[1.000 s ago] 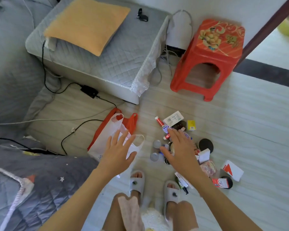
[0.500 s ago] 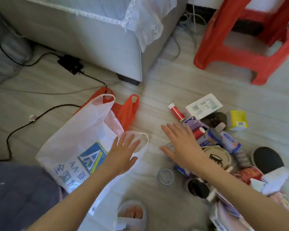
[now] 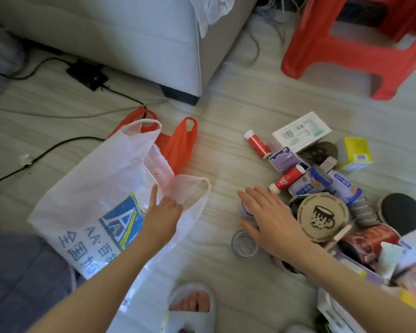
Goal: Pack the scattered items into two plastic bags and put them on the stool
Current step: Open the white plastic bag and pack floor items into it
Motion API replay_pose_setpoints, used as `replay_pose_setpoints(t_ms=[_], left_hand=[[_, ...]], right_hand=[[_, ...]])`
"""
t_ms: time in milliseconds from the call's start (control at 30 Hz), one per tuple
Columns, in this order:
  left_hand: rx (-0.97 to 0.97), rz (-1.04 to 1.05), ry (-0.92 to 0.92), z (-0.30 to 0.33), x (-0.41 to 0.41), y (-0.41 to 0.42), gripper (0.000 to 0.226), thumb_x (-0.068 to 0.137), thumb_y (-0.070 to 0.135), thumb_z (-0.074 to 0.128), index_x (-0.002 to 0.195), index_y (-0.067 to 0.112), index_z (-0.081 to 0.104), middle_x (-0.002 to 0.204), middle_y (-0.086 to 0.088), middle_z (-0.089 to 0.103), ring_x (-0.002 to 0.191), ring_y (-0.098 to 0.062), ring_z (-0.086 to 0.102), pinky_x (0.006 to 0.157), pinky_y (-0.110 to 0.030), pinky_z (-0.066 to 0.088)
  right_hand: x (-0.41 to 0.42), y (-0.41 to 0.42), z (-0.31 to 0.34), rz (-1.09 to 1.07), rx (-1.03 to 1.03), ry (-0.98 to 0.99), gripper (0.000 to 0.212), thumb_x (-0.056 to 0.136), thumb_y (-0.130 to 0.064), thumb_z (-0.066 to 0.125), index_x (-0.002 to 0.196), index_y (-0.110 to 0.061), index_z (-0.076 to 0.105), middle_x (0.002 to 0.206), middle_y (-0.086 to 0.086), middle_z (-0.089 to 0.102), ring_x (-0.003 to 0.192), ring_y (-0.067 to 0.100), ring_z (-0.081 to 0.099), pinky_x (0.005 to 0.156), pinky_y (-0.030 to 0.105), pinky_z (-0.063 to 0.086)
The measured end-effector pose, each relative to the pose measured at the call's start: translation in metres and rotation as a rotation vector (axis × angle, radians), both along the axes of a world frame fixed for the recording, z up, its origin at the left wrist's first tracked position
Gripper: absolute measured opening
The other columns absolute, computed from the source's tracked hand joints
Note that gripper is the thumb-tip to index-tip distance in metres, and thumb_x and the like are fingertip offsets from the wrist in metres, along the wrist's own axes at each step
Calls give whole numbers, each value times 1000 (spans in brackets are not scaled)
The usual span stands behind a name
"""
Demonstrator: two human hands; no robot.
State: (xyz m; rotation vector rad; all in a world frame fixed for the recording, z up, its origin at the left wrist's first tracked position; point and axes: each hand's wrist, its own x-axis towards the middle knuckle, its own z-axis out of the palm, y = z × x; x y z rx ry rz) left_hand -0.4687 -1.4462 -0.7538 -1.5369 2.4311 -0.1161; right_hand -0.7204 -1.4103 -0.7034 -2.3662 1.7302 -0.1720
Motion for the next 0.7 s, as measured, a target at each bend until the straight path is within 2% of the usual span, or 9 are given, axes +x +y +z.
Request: replay_pose_setpoints(t_ms=[33,100,133,200,333,400,467,567,700], left_hand=[[-9,-39,31,6,-1,-1,35,32,5,85,56,19,62,52,3,53,58,-20,62,108,-49,24],[-32,-89,116,22,-5,-2,32,37,9,87,50,20,61,47,4,51,44,-19,57,74,-33,53],[-40,-113,172,36,-10,-2,30,40,11,88,49,19,61,45,3,50,39,-21,54,54,-23,49],[-72,-142,272,62,-20,3,27,46,13,88,51,16,62,46,0,52,34,-24,50,37,-18,35],[-183,-166,498,129,-51,24,8,68,20,71,63,16,66,58,-2,58,43,-29,55,36,-25,38],[-205,-41,644,171,-71,35,12,81,24,59,75,17,68,73,-1,63,63,-28,62,50,-30,44],[-135,150,783,215,-90,40,18,88,29,54,86,18,69,88,-1,68,84,-25,62,66,-31,45],[-30,213,955,269,-111,43,25,86,30,56,75,11,68,77,-6,69,79,-28,63,68,-34,48],[238,231,1276,317,-133,48,25,85,20,57,65,5,64,69,-15,66,65,-24,59,62,-37,48]], right_hand=[[3,2,3,-14,-23,-70,46,74,-34,57,112,-9,65,106,9,69,99,29,67,78,40,55],[9,12,13,-28,-61,-174,36,80,-31,48,101,-10,69,94,5,71,83,24,69,65,32,56],[11,17,20,-24,-82,-193,35,82,-31,45,96,-11,70,90,3,71,77,22,69,60,30,55],[17,30,40,-82,-60,-236,34,87,-31,44,96,-13,70,89,0,71,75,20,67,62,27,52],[18,43,95,-451,269,-612,24,94,-28,49,89,-14,69,82,-2,64,72,13,59,67,25,43],[15,46,128,-557,334,-863,20,93,-24,52,79,-18,65,78,1,67,65,14,62,64,28,51],[12,51,163,-550,317,-926,15,92,-22,54,82,-19,64,76,0,67,64,14,62,61,25,52],[7,65,211,-538,234,-1000,9,91,-16,56,90,-13,64,74,1,65,62,12,61,58,22,51],[-2,89,256,-533,204,-1089,6,90,-19,58,91,-18,64,89,2,66,82,15,63,73,29,55]])
